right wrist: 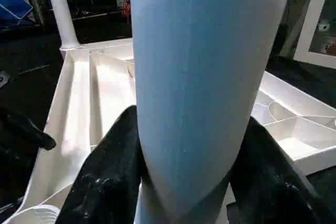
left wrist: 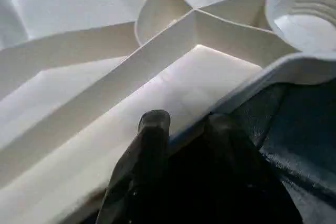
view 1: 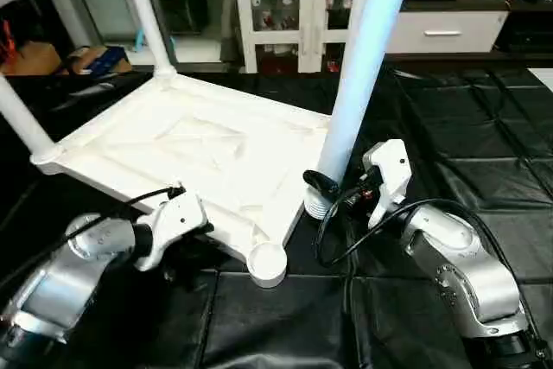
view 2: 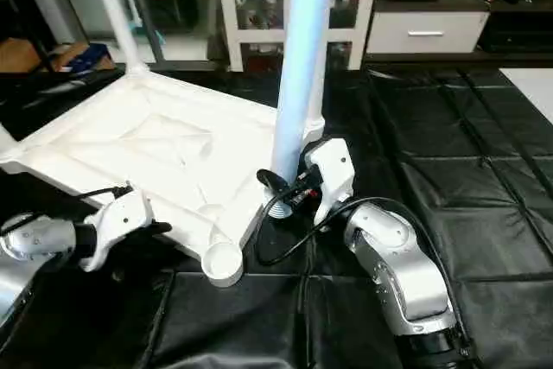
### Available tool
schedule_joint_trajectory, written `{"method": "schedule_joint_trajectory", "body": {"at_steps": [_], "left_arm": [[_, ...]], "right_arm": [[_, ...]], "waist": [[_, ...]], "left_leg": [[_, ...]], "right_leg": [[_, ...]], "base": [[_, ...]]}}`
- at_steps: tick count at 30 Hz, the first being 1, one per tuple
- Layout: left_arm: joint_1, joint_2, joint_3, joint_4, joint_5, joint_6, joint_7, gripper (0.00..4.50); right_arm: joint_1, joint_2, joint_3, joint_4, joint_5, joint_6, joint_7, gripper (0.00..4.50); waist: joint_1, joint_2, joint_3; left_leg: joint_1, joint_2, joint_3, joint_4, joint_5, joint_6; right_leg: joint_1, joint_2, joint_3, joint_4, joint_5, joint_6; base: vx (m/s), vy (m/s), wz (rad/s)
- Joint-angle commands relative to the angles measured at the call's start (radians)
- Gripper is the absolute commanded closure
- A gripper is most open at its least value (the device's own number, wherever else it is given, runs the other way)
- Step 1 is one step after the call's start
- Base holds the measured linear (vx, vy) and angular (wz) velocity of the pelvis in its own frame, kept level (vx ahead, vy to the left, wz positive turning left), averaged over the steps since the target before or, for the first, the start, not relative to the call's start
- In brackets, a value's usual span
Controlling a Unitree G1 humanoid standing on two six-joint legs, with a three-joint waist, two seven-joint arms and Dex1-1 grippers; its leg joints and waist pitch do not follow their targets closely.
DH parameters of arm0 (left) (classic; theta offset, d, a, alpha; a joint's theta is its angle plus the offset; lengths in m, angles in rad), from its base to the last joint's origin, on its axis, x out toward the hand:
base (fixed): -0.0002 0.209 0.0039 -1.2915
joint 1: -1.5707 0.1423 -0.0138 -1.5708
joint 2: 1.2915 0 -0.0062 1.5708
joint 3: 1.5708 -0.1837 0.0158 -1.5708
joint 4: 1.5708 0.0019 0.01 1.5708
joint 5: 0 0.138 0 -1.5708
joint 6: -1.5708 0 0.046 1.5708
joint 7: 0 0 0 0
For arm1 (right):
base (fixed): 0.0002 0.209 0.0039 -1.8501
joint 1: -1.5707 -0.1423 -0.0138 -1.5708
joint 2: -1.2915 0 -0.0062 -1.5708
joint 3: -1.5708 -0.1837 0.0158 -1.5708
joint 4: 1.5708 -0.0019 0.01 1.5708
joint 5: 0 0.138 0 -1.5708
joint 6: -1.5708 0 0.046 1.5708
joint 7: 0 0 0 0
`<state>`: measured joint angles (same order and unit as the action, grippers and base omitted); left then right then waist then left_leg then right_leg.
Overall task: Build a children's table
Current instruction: Rotate table base
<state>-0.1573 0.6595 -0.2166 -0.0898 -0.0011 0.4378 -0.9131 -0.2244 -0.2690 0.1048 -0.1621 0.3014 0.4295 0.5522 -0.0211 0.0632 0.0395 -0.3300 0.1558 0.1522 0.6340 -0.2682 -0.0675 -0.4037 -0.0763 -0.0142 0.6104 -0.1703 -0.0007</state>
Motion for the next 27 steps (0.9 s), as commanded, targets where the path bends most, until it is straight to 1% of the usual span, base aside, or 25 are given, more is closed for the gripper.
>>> {"method": "schedule_joint_trajectory", "body": {"at_steps": [1, 2, 3, 4, 5, 6, 7, 8, 9, 10, 12, 14, 15, 16, 17, 18, 19, 20, 21, 22, 23, 24, 25, 26, 27], "left_arm": [[0.051, -0.035, -0.042, 0.013, 0.012, 0.113, 0.041, 3.59], [0.060, -0.072, -0.025, -0.003, 0.013, 0.155, 0.089, 3.64], [0.064, -0.093, -0.016, -0.010, 0.012, 0.176, 0.115, 3.69], [0.074, -0.145, 0.001, -0.029, 0.019, 0.228, 0.182, 3.74], [0.079, -0.167, 0.006, -0.037, 0.025, 0.251, 0.212, 3.74], [0.084, -0.179, 0.001, -0.045, 0.030, 0.264, 0.224, 3.86], [0.092, -0.186, -0.016, -0.056, 0.042, 0.281, 0.237, 3.92], [0.097, -0.188, -0.029, -0.063, 0.050, 0.290, 0.242, 3.92], [0.101, -0.189, -0.043, -0.071, 0.056, 0.303, 0.245, 4.05], [0.100, -0.191, -0.055, -0.076, 0.059, 0.312, 0.245, 4.05], [0.086, -0.201, -0.061, -0.087, 0.076, 0.345, 0.267, 4.31], [0.082, -0.207, -0.063, -0.096, 0.079, 0.358, 0.275, 4.38], [0.078, -0.212, -0.062, -0.100, 0.080, 0.354, 0.279, 4.45], [0.073, -0.220, -0.061, -0.106, 0.081, 0.346, 0.285, 4.45], [0.054, -0.197, -0.087, -0.106, 0.087, 0.193, 0.241, 4.48], [0.046, -0.179, -0.100, -0.106, 0.087, 0.114, 0.211, 4.48], [0.039, -0.160, -0.110, -0.108, 0.086, 0.062, 0.183, 4.48], [0.032, -0.143, -0.116, -0.110, 0.084, 0.043, 0.164, 4.29], [0.032, -0.143, -0.116, -0.110, 0.084, 0.043, 0.164, 4.09], [0.005, -0.111, -0.105, -0.116, 0.049, 0.026, 0.097, 4.09], [0.005, -0.111, -0.105, -0.116, 0.049, 0.026, 0.097, 4.06], [-0.014, -0.096, -0.090, -0.114, 0.019, 0.017, 0.050, 4.06], [-0.030, -0.084, -0.076, -0.111, -0.008, 0.010, 0.005, 3.96], [-0.044, -0.071, -0.066, -0.105, -0.028, 0.011, -0.033, 3.68], [-0.059, -0.053, -0.063, -0.087, -0.039, -0.006, -0.069, 3.64]], "right_arm": [[-0.017, 0.003, -0.012, 0.000, -0.003, -0.009, -0.007, 2.66], [-0.019, 0.003, -0.012, 0.001, -0.003, -0.008, -0.007, 2.66], [-0.019, 0.004, -0.012, 0.001, -0.003, -0.008, -0.007, 2.66], [-0.020, 0.006, -0.011, 0.003, -0.004, -0.009, -0.008, 2.66], [-0.020, 0.007, -0.010, 0.004, -0.005, -0.010, -0.009, 2.66], [-0.020, 0.009, -0.009, 0.003, -0.006, -0.010, -0.010, 2.66], [-0.021, 0.010, -0.007, 0.003, -0.004, -0.009, -0.011, 2.66], [-0.021, 0.010, -0.007, 0.002, -0.002, -0.008, -0.012, 2.66], [-0.021, 0.010, -0.005, 0.002, -0.001, -0.007, -0.010, 2.66], [-0.023, 0.009, -0.004, 0.004, -0.001, -0.007, -0.007, 2.66], [-0.026, 0.007, -0.003, 0.008, -0.002, -0.008, -0.004, 2.66], [-0.027, 0.005, -0.002, 0.009, -0.004, -0.009, -0.003, 2.66], [-0.028, 0.005, -0.002, 0.009, -0.004, -0.009, -0.003, 2.66], [-0.028, 0.005, -0.002, 0.008, -0.004, -0.009, -0.004, 2.66], [-0.030, 0.004, -0.006, 0.008, -0.003, -0.009, -0.003, 2.66], [-0.030, 0.003, -0.009, 0.009, -0.003, -0.009, -0.003, 2.66], [-0.031, 0.003, -0.011, 0.009, -0.002, -0.010, -0.003, 2.66], [-0.031, 0.002, -0.012, 0.010, -0.002, -0.011, -0.003, 2.66], [-0.031, 0.002, -0.012, 0.010, -0.002, -0.011, -0.003, 2.66], [-0.032, -0.001, -0.016, 0.014, -0.002, -0.014, -0.001, 2.66], [-0.032, -0.001, -0.016, 0.014, -0.002, -0.014, -0.001, 2.66], [-0.033, -0.004, -0.018, 0.017, -0.002, -0.016, 0.001, 2.66], [-0.034, -0.006, -0.020, 0.018, -0.001, -0.017, 0.003, 2.66], [-0.034, -0.008, -0.022, 0.018, 0.000, -0.017, 0.004, 2.66], [-0.035, -0.010, -0.025, 0.017, 0.002, -0.017, 0.006, 2.66]], "waist": [[-0.004, -0.011, -0.037], [-0.004, -0.009, -0.037], [-0.004, -0.011, -0.036], [-0.001, -0.012, -0.035], [-0.001, -0.012, -0.036], [0.001, -0.018, -0.034], [0.004, -0.013, -0.035], [0.002, -0.014, -0.034], [0.001, -0.013, -0.032], [-0.002, -0.018, -0.030], [-0.005, -0.017, -0.029], [-0.006, -0.018, -0.029], [-0.006, -0.018, -0.028], [-0.007, -0.016, -0.029], [-0.006, -0.016, -0.029], [-0.005, -0.017, -0.032], [-0.002, -0.015, -0.037], [-0.001, -0.010, -0.043], [0.001, -0.011, -0.044], [0.005, -0.004, -0.045], [0.004, -0.007, -0.044], [0.003, -0.005, -0.047], [0.005, 0.000, -0.051], [0.004, -0.001, -0.053], [0.005, 0.001, -0.056]], "left_leg": [[-0.014, 0.044, -0.013, -0.103, -0.215, 0.015], [-0.015, 0.046, -0.014, -0.103, -0.211, 0.013], [-0.014, 0.046, -0.013, -0.101, -0.206, 0.017], [-0.006, 0.045, -0.008, -0.099, -0.222, 0.021], [-0.004, 0.045, -0.007, -0.097, -0.226, 0.020], [-0.007, 0.044, -0.006, -0.097, -0.233, 0.025], [-0.011, 0.042, -0.009, -0.099, -0.235, 0.026], [-0.015, 0.043, -0.012, -0.102, -0.237, 0.025], [-0.019, 0.044, -0.015, -0.104, -0.247, 0.023], [-0.017, 0.043, -0.018, -0.106, -0.282, 0.019], [-0.018, 0.041, -0.021, -0.107, -0.302, 0.015], [-0.016, 0.039, -0.023, -0.106, -0.314, 0.011], [-0.016, 0.039, -0.023, -0.106, -0.314, 0.012], [-0.020, 0.038, -0.025, -0.106, -0.316, 0.012], [-0.022, 0.038, -0.027, -0.108, -0.314, 0.015], [-0.021, 0.037, -0.027, -0.107, -0.312, 0.019], [-0.026, 0.039, -0.030, -0.109, -0.287, 0.026], [-0.026, 0.042, -0.029, -0.108, -0.262, 0.024], [-0.027, 0.043, -0.028, -0.108, -0.236, 0.027], [-0.031, 0.046, -0.024, -0.107, -0.179, 0.029], [-0.031, 0.044, -0.019, -0.107, -0.185, 0.029], [-0.032, 0.042, -0.019, -0.106, -0.178, 0.027], [-0.030, 0.041, -0.017, -0.102, -0.141, 0.029], [-0.030, 0.041, -0.016, -0.100, -0.115, 0.032], [-0.032, 0.038, -0.016, -0.096, -0.051, 0.044]], "right_leg": [[0.039, -0.043, 0.030, -0.080, -0.376, -0.197], [0.039, -0.045, 0.031, -0.077, -0.370, -0.196], [0.037, -0.044, 0.030, -0.080, -0.370, -0.196], [0.029, -0.041, 0.031, -0.087, -0.398, -0.192], [0.026, -0.041, 0.032, -0.087, -0.404, -0.193], [0.026, -0.041, 0.033, -0.093, -0.433, -0.187], [0.027, -0.041, 0.032, -0.093, -0.456, -0.174], [0.029, -0.043, 0.032, -0.093, -0.466, -0.165], [0.030, -0.043, 0.030, -0.093, -0.481, -0.155], [0.025, -0.042, 0.028, -0.099, -0.541, -0.121], [0.022, -0.044, 0.027, -0.105, -0.596, -0.093], [0.017, -0.043, 0.027, -0.110, -0.627, -0.075], [0.015, -0.043, 0.027, -0.112, -0.634, -0.072], [0.016, -0.043, 0.026, -0.113, -0.641, -0.064], [0.017, -0.044, 0.025, -0.115, -0.643, -0.061], [0.014, -0.043, 0.027, -0.116, -0.636, -0.056], [0.018, -0.044, 0.028, -0.112, -0.588, -0.063], [0.019, -0.044, 0.028, -0.104, -0.532, -0.075], [0.019, -0.043, 0.028, -0.102, -0.480, -0.089], [0.024, -0.042, 0.028, -0.087, -0.330, -0.143], [0.023, -0.039, 0.028, -0.086, -0.314, -0.155], [0.029, -0.040, 0.027, -0.079, -0.268, -0.178], [0.032, -0.041, 0.027, -0.073, -0.210, -0.195], [0.033, -0.039, 0.025, -0.068, -0.170, -0.206], [0.039, -0.037, 0.023, -0.059, -0.085, -0.225]], "base": [[0.000, 0.000, 0.00], [0.000, 0.000, 0.00], [0.000, 0.000, 0.00], [0.000, 0.000, 0.00], [0.000, 0.000, 0.00], [0.000, 0.000, 0.00], [0.000, 0.000, 0.00], [0.000, 0.000, 0.00], [0.000, 0.000, 0.00], [0.000, 0.000, 0.00], [0.000, 0.000, 0.00], [0.000, 0.000, 0.00], [0.000, 0.000, 0.00], [0.000, 0.000, 0.00], [0.000, 0.000, 0.00], [0.000, 0.000, 0.00], [0.000, 0.000, 0.00], [0.000, 0.000, 0.00], [0.000, 0.000, 0.00], [0.000, 0.000, 0.00], [0.000, 0.000, 0.00], [0.000, 0.000, 0.00], [0.000, 0.000, 0.00], [0.000, 0.000, 0.00], [0.062, 0.004, -0.01]]}}
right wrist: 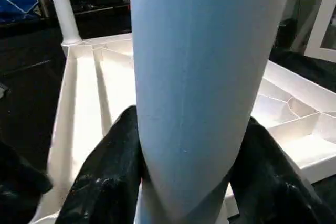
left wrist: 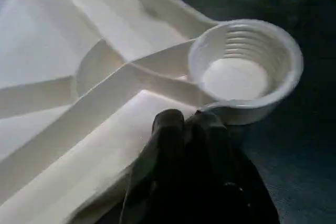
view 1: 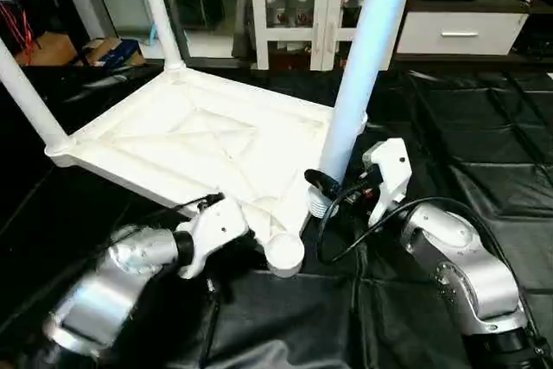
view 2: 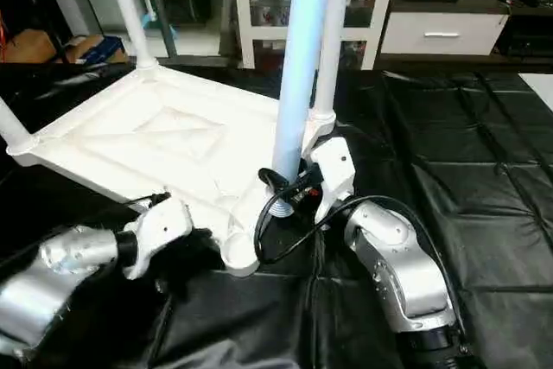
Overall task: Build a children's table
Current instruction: Rotate table base
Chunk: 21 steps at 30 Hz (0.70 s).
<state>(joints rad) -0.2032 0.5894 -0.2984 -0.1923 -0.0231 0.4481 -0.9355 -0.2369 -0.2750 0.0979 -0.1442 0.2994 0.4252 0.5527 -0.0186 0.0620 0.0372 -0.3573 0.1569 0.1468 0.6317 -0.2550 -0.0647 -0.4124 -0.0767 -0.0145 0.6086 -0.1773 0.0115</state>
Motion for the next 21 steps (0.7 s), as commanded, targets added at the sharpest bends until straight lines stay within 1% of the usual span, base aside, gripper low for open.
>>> {"method": "schedule_joint_trajectory", "body": {"at_steps": [1, 2, 3, 4, 5, 6, 7, 8, 9, 10, 11, 12, 13, 14, 15, 16, 17, 18, 19, 20, 21], "left_arm": [[-0.034, 0.043, 0.018, 0.049, -0.029, -0.045, -0.088, 3.65], [-0.045, 0.057, 0.018, 0.069, -0.035, -0.062, -0.109, 3.65], [-0.066, 0.074, 0.019, 0.103, -0.034, -0.090, -0.132, 3.58], [-0.080, 0.085, 0.020, 0.126, -0.032, -0.109, -0.147, 3.36], [-0.098, 0.100, 0.020, 0.153, -0.032, -0.124, -0.170, 3.25], [-0.104, 0.104, 0.019, 0.164, -0.031, -0.131, -0.176, 3.22], [-0.128, 0.121, 0.017, 0.202, -0.028, -0.154, -0.202, 3.26], [-0.140, 0.126, 0.014, 0.223, -0.024, -0.168, -0.212, 3.19], [-0.144, 0.128, 0.013, 0.230, -0.022, -0.173, -0.215, 3.01], [-0.144, 0.128, 0.013, 0.230, -0.022, -0.173, -0.215, 2.84], [-0.161, 0.133, 0.008, 0.265, -0.016, -0.197, -0.230, 2.77], [-0.180, 0.135, -0.002, 0.309, -0.004, -0.244, -0.239, 2.76], [-0.200, 0.136, -0.020, 0.355, 0.015, -0.287, -0.249, 2.69], [-0.214, 0.135, -0.032, 0.388, 0.027, -0.319, -0.258, 2.54], [-0.230, 0.127, -0.045, 0.426, 0.044, -0.362, -0.254, 2.34], [-0.242, 0.120, -0.051, 0.455, 0.054, -0.392, -0.253, 2.33], [-0.254, 0.112, -0.059, 0.477, 0.062, -0.415, -0.255, 2.24], [-0.278, 0.097, -0.075, 0.518, 0.084, -0.463, -0.246, 2.08], [-0.278, 0.097, -0.075, 0.518, 0.084, -0.463, -0.246, 1.95], [-0.286, 0.092, -0.079, 0.531, 0.090, -0.477, -0.242, 1.95], [-0.301, 0.083, -0.089, 0.555, 0.101, -0.491, -0.242, 1.95]], "right_arm": [[-0.022, -0.008, -0.020, -0.003, 0.006, -0.013, 0.007, 2.66], [-0.021, -0.010, -0.021, -0.005, 0.007, -0.013, 0.009, 2.66], [-0.020, -0.013, -0.022, -0.008, 0.008, -0.013, 0.011, 2.66], [-0.018, -0.015, -0.023, -0.010, 0.009, -0.014, 0.013, 2.66], [-0.018, -0.017, -0.025, -0.012, 0.010, -0.013, 0.014, 2.66], [-0.017, -0.017, -0.025, -0.013, 0.011, -0.013, 0.015, 2.66], [-0.015, -0.020, -0.026, -0.016, 0.013, -0.013, 0.017, 2.66], [-0.014, -0.020, -0.026, -0.017, 0.013, -0.013, 0.017, 2.66], [-0.014, -0.021, -0.026, -0.017, 0.013, -0.013, 0.017, 2.66], [-0.014, -0.021, -0.026, -0.017, 0.013, -0.013, 0.017, 2.66], [-0.011, -0.021, -0.026, -0.021, 0.014, -0.012, 0.018, 2.66], [-0.006, -0.022, -0.023, -0.027, 0.017, -0.008, 0.022, 2.66], [0.000, -0.021, -0.019, -0.036, 0.020, -0.004, 0.025, 2.66], [0.004, -0.022, -0.016, -0.042, 0.023, -0.001, 0.028, 2.66], [0.007, -0.022, -0.014, -0.048, 0.024, 0.000, 0.028, 2.66], [0.009, -0.022, -0.013, -0.050, 0.025, 0.001, 0.028, 2.66], [0.011, -0.022, -0.012, -0.052, 0.026, 0.001, 0.027, 2.66], [0.012, -0.022, -0.011, -0.054, 0.025, 0.001, 0.026, 2.66], [0.012, -0.022, -0.011, -0.054, 0.025, 0.001, 0.026, 2.66], [0.013, -0.023, -0.010, -0.055, 0.025, 0.001, 0.026, 2.66], [0.013, -0.022, -0.011, -0.057, 0.026, 0.003, 0.025, 2.66]], "waist": [[0.004, 0.005, -0.059], [0.005, 0.005, -0.061], [0.005, 0.005, -0.064], [0.007, 0.004, -0.060], [0.007, 0.003, -0.060], [0.008, 0.009, -0.059], [0.007, 0.009, -0.055], [0.006, 0.009, -0.057], [0.005, 0.009, -0.053], [0.004, 0.009, -0.052], [0.003, 0.012, -0.049], [0.002, 0.017, -0.046], [-0.001, 0.013, -0.045], [-0.001, 0.012, -0.047], [0.000, 0.015, -0.045], [0.000, 0.014, -0.046], [-0.001, 0.018, -0.047], [-0.001, 0.018, -0.048], [-0.002, 0.019, -0.049], [-0.001, 0.024, -0.051], [-0.001, 0.022, -0.053]], "left_leg": [[-0.001, 0.033, -0.009, -0.084, 0.006, 0.055], [-0.001, 0.030, -0.007, -0.080, 0.037, 0.065], [-0.001, 0.028, -0.005, -0.075, 0.083, 0.085], [-0.003, 0.029, -0.004, -0.076, 0.075, 0.099], [-0.002, 0.030, -0.003, -0.077, 0.061, 0.101], [-0.001, 0.031, -0.004, -0.077, 0.050, 0.100], [0.001, 0.035, -0.003, -0.084, -0.003, 0.091], [0.004, 0.036, -0.002, -0.083, -0.014, 0.084], [0.003, 0.039, -0.003, -0.087, -0.040, 0.072], [0.003, 0.040, -0.002, -0.089, -0.055, 0.064], [0.005, 0.043, -0.003, -0.092, -0.089, 0.047], [0.006, 0.039, -0.002, -0.094, -0.127, 0.038], [0.008, 0.039, -0.002, -0.097, -0.156, 0.027], [0.010, 0.041, -0.002, -0.097, -0.164, 0.020], [0.010, 0.040, -0.003, -0.098, -0.171, 0.016], [0.007, 0.041, -0.004, -0.098, -0.162, 0.009], [0.006, 0.043, -0.005, -0.099, -0.152, 0.004], [0.005, 0.043, -0.005, -0.098, -0.148, 0.002], [0.005, 0.043, -0.005, -0.097, -0.140, 0.002], [0.006, 0.043, -0.006, -0.095, -0.127, -0.001], [0.005, 0.043, -0.005, -0.093, -0.102, 0.002]], "right_leg": [[0.049, -0.036, 0.021, -0.048, 0.018, -0.255], [0.051, -0.034, 0.020, -0.045, 0.058, -0.263], [0.053, -0.033, 0.019, -0.037, 0.128, -0.275], [0.054, -0.035, 0.019, -0.041, 0.121, -0.283], [0.055, -0.036, 0.019, -0.041, 0.107, -0.287], [0.056, -0.039, 0.019, -0.041, 0.092, -0.291], [0.056, -0.039, 0.020, -0.047, 0.029, -0.293], [0.056, -0.039, 0.020, -0.046, 0.022, -0.295], [0.056, -0.040, 0.021, -0.049, -0.003, -0.295], [0.057, -0.041, 0.021, -0.048, -0.016, -0.295], [0.057, -0.043, 0.022, -0.050, -0.050, -0.293], [0.054, -0.040, 0.022, -0.057, -0.099, -0.283], [0.055, -0.039, 0.023, -0.062, -0.133, -0.272], [0.056, -0.040, 0.025, -0.060, -0.139, -0.269], [0.054, -0.040, 0.025, -0.064, -0.152, -0.261], [0.058, -0.043, 0.026, -0.062, -0.147, -0.259], [0.059, -0.044, 0.026, -0.061, -0.136, -0.260], [0.060, -0.045, 0.026, -0.059, -0.129, -0.262], [0.061, -0.044, 0.026, -0.059, -0.117, -0.262], [0.062, -0.046, 0.026, -0.055, -0.098, -0.265], [0.064, -0.046, 0.026, -0.052, -0.056, -0.273]], "base": [[0.062, 0.004, -0.01], [0.065, 0.002, 0.00], [0.000, 0.000, 0.00], [0.000, 0.000, 0.00], [0.000, 0.000, 0.00], [0.000, 0.000, 0.00], [0.000, 0.000, 0.00], [0.000, 0.000, 0.00], [0.000, 0.000, 0.00], [0.000, 0.000, 0.00], [0.000, 0.000, 0.00], [0.000, 0.000, 0.00], [0.000, 0.000, 0.00], [0.000, 0.000, 0.00], [0.000, 0.000, 0.00], [0.000, 0.000, 0.00], [0.000, 0.000, 0.00], [0.000, 0.000, 0.00], [0.000, 0.000, 0.00], [0.000, 0.000, 0.00], [0.000, 0.000, 0.00]]}}
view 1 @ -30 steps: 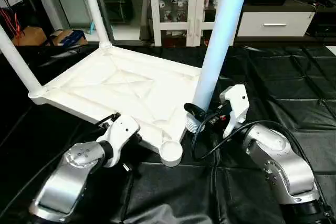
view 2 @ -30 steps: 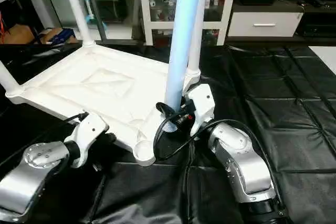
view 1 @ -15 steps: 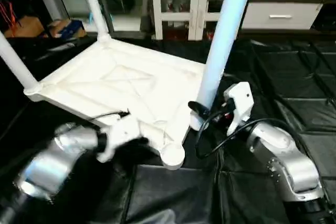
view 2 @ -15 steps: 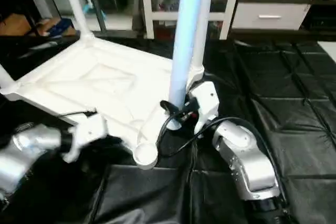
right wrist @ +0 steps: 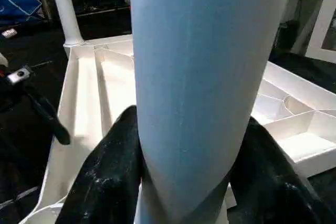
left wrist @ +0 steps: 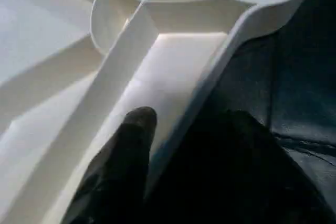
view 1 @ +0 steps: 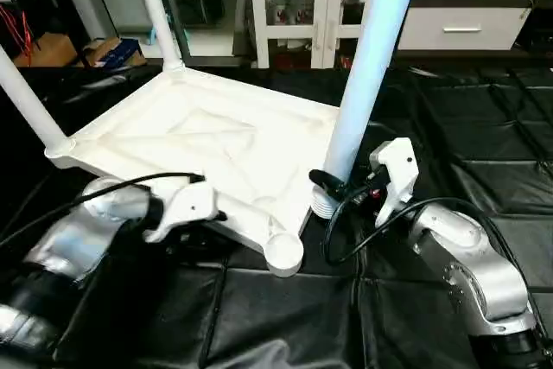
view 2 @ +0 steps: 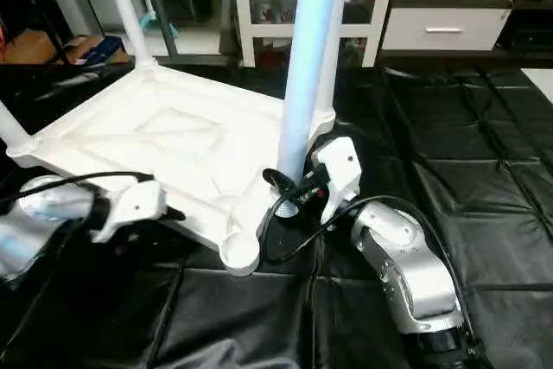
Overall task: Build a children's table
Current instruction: Rotate table base
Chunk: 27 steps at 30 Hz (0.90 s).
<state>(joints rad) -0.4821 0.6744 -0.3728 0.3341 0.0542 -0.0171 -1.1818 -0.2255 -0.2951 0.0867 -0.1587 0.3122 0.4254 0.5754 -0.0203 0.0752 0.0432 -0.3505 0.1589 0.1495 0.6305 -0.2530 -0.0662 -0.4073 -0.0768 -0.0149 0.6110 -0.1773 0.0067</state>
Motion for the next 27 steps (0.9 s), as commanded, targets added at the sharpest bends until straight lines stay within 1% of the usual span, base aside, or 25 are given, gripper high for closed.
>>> {"method": "schedule_joint_trajectory", "body": {"at_steps": [1, 2, 3, 4, 5, 6, 7, 8, 9, 10, 14, 15, 17, 18, 20, 23, 24, 27], "left_arm": [[-0.041, -0.014, -0.025, 0.069, 0.037, -0.048, 0.003, 1.95], [-0.041, -0.014, -0.025, 0.069, 0.037, -0.048, 0.003, 1.95], [-0.071, -0.030, -0.047, 0.139, 0.064, -0.095, 0.002, 1.95], [-0.071, -0.030, -0.047, 0.139, 0.064, -0.095, 0.002, 1.95], [-0.080, -0.036, -0.058, 0.167, 0.075, -0.113, -0.003, 1.95], [-0.086, -0.041, -0.064, 0.188, 0.083, -0.126, -0.006, 1.95], [-0.093, -0.046, -0.081, 0.229, 0.101, -0.140, -0.015, 1.95], [-0.095, -0.047, -0.086, 0.245, 0.107, -0.147, -0.017, 1.95], [-0.095, -0.047, -0.086, 0.245, 0.107, -0.147, -0.017, 2.11], [-0.097, -0.047, -0.088, 0.253, 0.110, -0.151, -0.018, 2.32], [-0.102, -0.041, -0.091, 0.276, 0.128, -0.117, -0.018, 2.42], [-0.102, -0.041, -0.091, 0.275, 0.127, -0.115, -0.019, 2.67], [-0.099, -0.042, -0.082, 0.262, 0.116, -0.076, -0.027, 2.75], [-0.093, -0.044, -0.073, 0.247, 0.102, -0.011, -0.046, 2.80], [-0.092, -0.045, -0.071, 0.244, 0.102, 0.004, -0.046, 3.06], [-0.083, -0.043, -0.072, 0.245, 0.112, 0.003, -0.041, 3.22], [-0.077, -0.040, -0.077, 0.245, 0.124, -0.001, -0.037, 3.30], [-0.072, -0.035, -0.082, 0.243, 0.135, -0.005, -0.033, 3.40]], "right_arm": [[0.002, -0.002, -0.001, -0.045, 0.013, 0.004, 0.003, 2.66], [0.002, -0.002, -0.001, -0.045, 0.013, 0.004, 0.003, 2.66], [0.006, -0.002, -0.001, -0.052, 0.014, 0.009, 0.003, 2.66], [0.006, -0.002, -0.001, -0.052, 0.014, 0.009, 0.003, 2.66], [0.009, -0.004, 0.000, -0.058, 0.015, 0.012, 0.005, 2.66], [0.012, -0.006, 0.001, -0.062, 0.017, 0.015, 0.007, 2.66], [0.018, -0.012, 0.007, -0.074, 0.025, 0.023, 0.019, 2.66], [0.020, -0.014, 0.009, -0.078, 0.027, 0.025, 0.024, 2.66], [0.020, -0.014, 0.009, -0.078, 0.027, 0.025, 0.024, 2.66], [0.021, -0.015, 0.011, -0.079, 0.028, 0.026, 0.026, 2.66], [0.024, -0.021, 0.016, -0.084, 0.030, 0.028, 0.035, 2.66], [0.024, -0.021, 0.016, -0.084, 0.030, 0.028, 0.036, 2.66], [0.023, -0.021, 0.016, -0.084, 0.030, 0.029, 0.037, 2.66], [0.022, -0.022, 0.018, -0.085, 0.029, 0.033, 0.040, 2.66], [0.022, -0.022, 0.019, -0.084, 0.029, 0.033, 0.041, 2.66], [0.022, -0.021, 0.022, -0.083, 0.027, 0.033, 0.043, 2.66], [0.021, -0.020, 0.024, -0.081, 0.026, 0.032, 0.043, 2.66], [0.021, -0.020, 0.026, -0.080, 0.025, 0.032, 0.044, 2.66]], "waist": [[0.000, 0.007, -0.057], [0.001, 0.008, -0.059], [0.002, 0.008, -0.061], [0.001, 0.006, -0.060], [0.003, 0.011, -0.062], [0.002, 0.008, -0.061], [0.002, 0.009, -0.060], [0.001, 0.007, -0.060], [0.002, 0.009, -0.060], [0.002, 0.008, -0.059], [-0.002, 0.006, -0.057], [-0.001, 0.004, -0.058], [-0.001, 0.005, -0.058], [0.000, 0.001, -0.058], [0.001, 0.000, -0.058], [0.000, 0.001, -0.057], [0.000, -0.004, -0.058], [-0.001, -0.002, -0.057]], "left_leg": [[-0.004, 0.038, -0.007, -0.091, -0.095, 0.010], [-0.002, 0.038, -0.006, -0.090, -0.094, 0.010], [-0.002, 0.040, -0.007, -0.089, -0.084, 0.011], [-0.003, 0.038, -0.006, -0.089, -0.083, 0.015], [-0.002, 0.038, -0.007, -0.087, -0.079, 0.014], [-0.004, 0.040, -0.007, -0.088, -0.078, 0.015], [-0.003, 0.041, -0.007, -0.089, -0.083, 0.015], [-0.002, 0.042, -0.006, -0.090, -0.095, 0.015], [-0.003, 0.042, -0.007, -0.089, -0.101, 0.014], [-0.002, 0.044, -0.007, -0.092, -0.113, 0.012], [-0.004, 0.044, -0.007, -0.093, -0.127, 0.006], [-0.002, 0.045, -0.007, -0.092, -0.123, 0.006], [-0.003, 0.045, -0.006, -0.092, -0.118, 0.008], [-0.003, 0.045, -0.005, -0.091, -0.110, 0.011], [-0.003, 0.046, -0.005, -0.092, -0.097, 0.017], [-0.004, 0.046, -0.005, -0.092, -0.096, 0.022], [-0.006, 0.045, -0.006, -0.092, -0.087, 0.025], [-0.004, 0.046, -0.005, -0.092, -0.095, 0.029]], "right_leg": [[0.060, -0.043, 0.026, -0.057, -0.044, -0.269], [0.059, -0.043, 0.025, -0.056, -0.041, -0.271], [0.061, -0.046, 0.026, -0.053, -0.021, -0.277], [0.063, -0.044, 0.025, -0.055, -0.019, -0.275], [0.063, -0.046, 0.026, -0.053, -0.015, -0.276], [0.065, -0.047, 0.026, -0.053, -0.011, -0.278], [0.064, -0.047, 0.026, -0.055, -0.018, -0.279], [0.063, -0.047, 0.027, -0.055, -0.028, -0.281], [0.064, -0.048, 0.027, -0.055, -0.034, -0.283], [0.063, -0.049, 0.027, -0.057, -0.048, -0.284], [0.064, -0.050, 0.028, -0.058, -0.078, -0.282], [0.063, -0.051, 0.029, -0.058, -0.079, -0.284], [0.062, -0.050, 0.029, -0.058, -0.076, -0.287], [0.062, -0.050, 0.030, -0.058, -0.071, -0.288], [0.062, -0.050, 0.030, -0.057, -0.065, -0.292], [0.063, -0.050, 0.029, -0.059, -0.077, -0.290], [0.065, -0.051, 0.030, -0.057, -0.069, -0.290], [0.062, -0.050, 0.030, -0.060, -0.083, -0.287]], "base": [[0.000, 0.000, 0.00], [0.000, 0.000, 0.00], [0.000, 0.000, 0.00], [0.000, 0.000, 0.00], [0.000, 0.000, 0.00], [0.000, 0.000, 0.00], [0.000, 0.000, 0.00], [0.000, 0.000, 0.00], [0.000, 0.000, 0.00], [0.000, 0.000, 0.00], [0.000, 0.000, 0.00], [0.000, 0.000, 0.00], [0.000, 0.000, 0.00], [0.000, 0.000, 0.00], [0.000, 0.000, 0.00], [0.000, 0.000, 0.00], [0.000, 0.000, 0.00], [0.000, 0.000, 0.00]]}}
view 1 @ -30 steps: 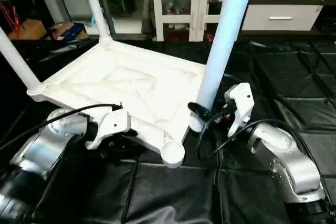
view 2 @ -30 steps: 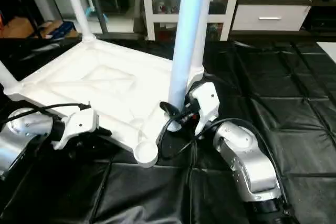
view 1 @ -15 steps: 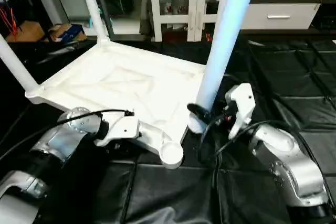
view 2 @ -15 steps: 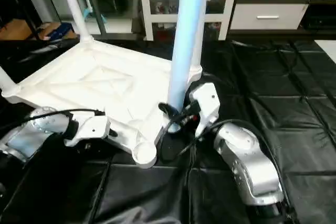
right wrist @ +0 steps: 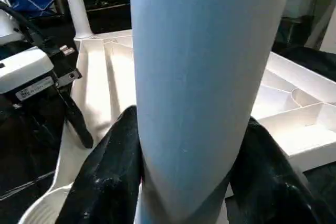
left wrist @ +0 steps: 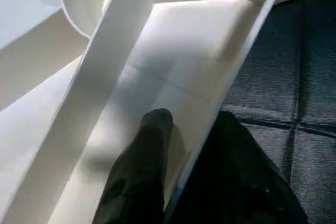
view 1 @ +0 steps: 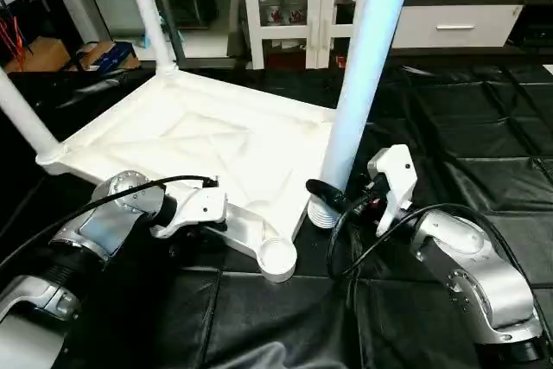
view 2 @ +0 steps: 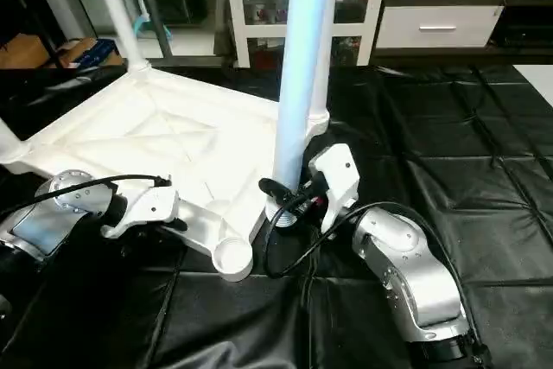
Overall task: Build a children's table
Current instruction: Rotate table base
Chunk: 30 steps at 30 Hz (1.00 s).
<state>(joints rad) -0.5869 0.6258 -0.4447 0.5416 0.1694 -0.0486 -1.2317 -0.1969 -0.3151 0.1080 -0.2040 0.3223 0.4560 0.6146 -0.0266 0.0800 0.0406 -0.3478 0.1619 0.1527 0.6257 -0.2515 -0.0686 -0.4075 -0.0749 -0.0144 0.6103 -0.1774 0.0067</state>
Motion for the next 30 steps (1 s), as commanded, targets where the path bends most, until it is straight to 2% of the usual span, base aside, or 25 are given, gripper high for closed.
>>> {"method": "schedule_joint_trajectory", "body": {"at_steps": [1, 4, 5, 8, 10, 11, 12, 13, 16, 17, 20, 21, 22, 23, 25, 28, 29, 30], "left_arm": [[0.042, 0.020, -0.016, 0.027, 0.034, 0.034, 0.027, 3.43], [0.070, 0.032, -0.019, -0.026, 0.049, 0.102, 0.044, 3.58], [0.090, 0.034, -0.015, -0.064, 0.044, 0.164, 0.042, 3.61], [0.109, 0.025, 0.000, -0.098, 0.034, 0.221, 0.050, 3.70], [0.148, -0.040, 0.070, -0.160, -0.001, 0.365, 0.153, 3.75], [0.151, -0.050, 0.080, -0.167, -0.006, 0.382, 0.168, 3.79], [0.153, -0.054, 0.083, -0.170, -0.007, 0.387, 0.173, 3.81], [0.163, -0.097, 0.124, -0.191, -0.025, 0.450, 0.238, 3.82], [0.177, -0.131, 0.152, -0.229, -0.026, 0.511, 0.294, 3.83], [0.186, -0.140, 0.154, -0.249, -0.020, 0.528, 0.309, 3.83], [0.217, -0.159, 0.152, -0.302, -0.015, 0.554, 0.322, 3.94], [0.240, -0.174, 0.152, -0.338, -0.012, 0.551, 0.331, 4.03], [0.255, -0.187, 0.150, -0.360, -0.013, 0.531, 0.336, 4.08], [0.269, -0.199, 0.149, -0.382, -0.014, 0.522, 0.345, 4.16], [0.287, -0.209, 0.138, -0.409, -0.020, 0.479, 0.354, 4.27], [0.295, -0.209, 0.130, -0.425, -0.022, 0.452, 0.359, 4.36], [0.316, -0.206, 0.121, -0.467, -0.028, 0.441, 0.366, 4.47], [0.328, -0.194, 0.111, -0.486, -0.026, 0.411, 0.357, 4.47]], "right_arm": [[-0.009, 0.001, 0.006, -0.033, 0.015, 0.001, 0.005, 2.66], [-0.010, 0.002, 0.008, -0.032, 0.013, 0.002, 0.008, 2.66], [-0.009, 0.003, 0.008, -0.032, 0.013, 0.002, 0.009, 2.66], [-0.009, 0.003, 0.009, -0.032, 0.012, 0.003, 0.010, 2.66], [-0.010, 0.006, 0.011, -0.030, 0.012, 0.001, 0.008, 2.66], [-0.010, 0.006, 0.011, -0.030, 0.012, 0.000, 0.007, 2.66], [-0.010, 0.006, 0.011, -0.029, 0.012, 0.000, 0.007, 2.66], [-0.011, 0.011, 0.012, -0.027, 0.012, 0.000, 0.004, 2.66], [-0.012, 0.016, 0.012, -0.023, 0.012, 0.001, 0.001, 2.66], [-0.013, 0.018, 0.011, -0.021, 0.012, 0.001, -0.002, 2.66], [-0.016, 0.025, 0.009, -0.014, 0.010, 0.002, -0.010, 2.66], [-0.021, 0.028, 0.007, -0.009, 0.010, 0.003, -0.015, 2.66], [-0.026, 0.030, 0.005, -0.004, 0.009, 0.003, -0.019, 2.66], [-0.030, 0.032, 0.004, 0.001, 0.008, 0.003, -0.023, 2.66], [-0.036, 0.032, 0.003, 0.009, 0.004, 0.002, -0.025, 2.66], [-0.039, 0.032, 0.002, 0.012, 0.003, 0.002, -0.025, 2.66], [-0.045, 0.031, 0.000, 0.018, 0.001, 0.003, -0.024, 2.66], [-0.048, 0.028, -0.002, 0.020, 0.001, 0.004, -0.023, 2.66]], "waist": [[0.006, -0.006, -0.055], [0.004, -0.006, -0.053], [0.003, -0.007, -0.051], [0.001, -0.005, -0.049], [-0.002, -0.006, -0.048], [-0.003, -0.008, -0.045], [-0.002, -0.008, -0.043], [-0.003, -0.009, -0.045], [-0.011, -0.015, -0.047], [-0.015, -0.013, -0.048], [-0.030, -0.013, -0.049], [-0.034, -0.020, -0.050], [-0.035, -0.019, -0.049], [-0.036, -0.022, -0.049], [-0.030, -0.024, -0.049], [-0.020, -0.020, -0.052], [-0.016, -0.029, -0.054], [-0.016, -0.032, -0.054]], "left_leg": [[-0.006, 0.043, -0.008, -0.087, -0.098, 0.031], [-0.007, 0.047, -0.009, -0.090, -0.113, 0.025], [-0.006, 0.045, -0.007, -0.091, -0.124, 0.025], [-0.005, 0.045, -0.007, -0.092, -0.146, 0.020], [-0.007, 0.044, -0.007, -0.093, -0.153, 0.018], [-0.007, 0.045, -0.006, -0.094, -0.158, 0.019], [-0.005, 0.043, -0.007, -0.095, -0.181, 0.022], [-0.006, 0.042, -0.007, -0.095, -0.193, 0.024], [-0.016, 0.039, -0.011, -0.094, -0.175, 0.028], [-0.019, 0.039, -0.012, -0.093, -0.168, 0.031], [-0.019, 0.038, -0.014, -0.091, -0.168, 0.047], [-0.021, 0.038, -0.014, -0.091, -0.160, 0.054], [-0.022, 0.040, -0.015, -0.091, -0.148, 0.062], [-0.021, 0.040, -0.013, -0.091, -0.145, 0.067], [-0.014, 0.042, -0.010, -0.091, -0.148, 0.079], [-0.016, 0.046, -0.012, -0.091, -0.113, 0.086], [-0.014, 0.047, -0.009, -0.089, -0.087, 0.094], [-0.017, 0.047, -0.010, -0.089, -0.076, 0.097]], "right_leg": [[0.062, -0.052, 0.029, -0.060, -0.088, -0.286], [0.062, -0.054, 0.031, -0.059, -0.107, -0.282], [0.059, -0.052, 0.030, -0.063, -0.130, -0.277], [0.057, -0.053, 0.032, -0.067, -0.184, -0.269], [0.057, -0.052, 0.032, -0.068, -0.212, -0.262], [0.057, -0.052, 0.032, -0.071, -0.220, -0.264], [0.055, -0.051, 0.031, -0.077, -0.270, -0.252], [0.055, -0.052, 0.032, -0.078, -0.313, -0.238], [0.059, -0.053, 0.030, -0.080, -0.326, -0.220], [0.061, -0.053, 0.029, -0.079, -0.317, -0.219], [0.058, -0.050, 0.026, -0.083, -0.299, -0.219], [0.059, -0.050, 0.026, -0.082, -0.288, -0.223], [0.060, -0.052, 0.026, -0.082, -0.273, -0.229], [0.058, -0.050, 0.025, -0.084, -0.271, -0.231], [0.051, -0.047, 0.025, -0.087, -0.268, -0.236], [0.053, -0.048, 0.024, -0.078, -0.209, -0.245], [0.052, -0.048, 0.024, -0.074, -0.159, -0.256], [0.056, -0.049, 0.024, -0.071, -0.142, -0.260]], "base": [[0.000, 0.000, 0.00], [0.000, 0.000, 0.00], [0.000, 0.000, 0.00], [0.000, 0.000, 0.00], [0.000, 0.000, 0.00], [0.000, 0.000, 0.00], [0.000, 0.000, 0.00], [0.000, 0.000, 0.00], [0.000, 0.000, 0.00], [0.000, 0.000, 0.00], [0.000, 0.000, 0.00], [0.000, 0.000, 0.00], [0.000, 0.000, 0.00], [0.000, 0.000, 0.00], [0.000, 0.000, 0.00], [0.000, 0.000, 0.00], [0.000, 0.000, 0.00], [0.000, 0.000, 0.00]]}}
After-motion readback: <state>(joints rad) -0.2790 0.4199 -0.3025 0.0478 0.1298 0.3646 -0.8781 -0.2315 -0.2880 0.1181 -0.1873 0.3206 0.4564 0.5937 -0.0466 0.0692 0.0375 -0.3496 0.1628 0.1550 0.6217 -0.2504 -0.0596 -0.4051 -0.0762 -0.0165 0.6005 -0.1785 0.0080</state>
